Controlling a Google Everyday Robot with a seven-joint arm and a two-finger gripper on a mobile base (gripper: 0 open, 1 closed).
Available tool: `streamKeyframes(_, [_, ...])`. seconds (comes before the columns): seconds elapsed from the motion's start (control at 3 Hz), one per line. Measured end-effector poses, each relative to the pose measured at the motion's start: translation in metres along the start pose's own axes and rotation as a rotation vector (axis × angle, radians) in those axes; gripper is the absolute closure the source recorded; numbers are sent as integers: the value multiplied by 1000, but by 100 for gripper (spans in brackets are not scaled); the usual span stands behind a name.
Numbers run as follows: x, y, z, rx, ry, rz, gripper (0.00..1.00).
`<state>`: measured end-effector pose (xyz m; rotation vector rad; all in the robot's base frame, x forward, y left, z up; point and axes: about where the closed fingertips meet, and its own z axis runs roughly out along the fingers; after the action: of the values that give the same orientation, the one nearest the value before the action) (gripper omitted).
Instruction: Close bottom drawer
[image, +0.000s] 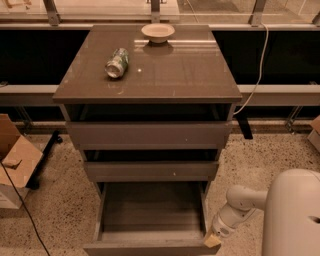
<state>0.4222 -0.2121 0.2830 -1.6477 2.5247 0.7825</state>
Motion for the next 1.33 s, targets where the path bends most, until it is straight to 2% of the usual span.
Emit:
streamKeyframes(0.33, [17,-12,37,-48,-20,31,100])
streamKeyframes(0.67, [18,-11,41,-49,-13,27,100])
streamKeyframes(1.33, [29,-11,74,-14,-5,21,100])
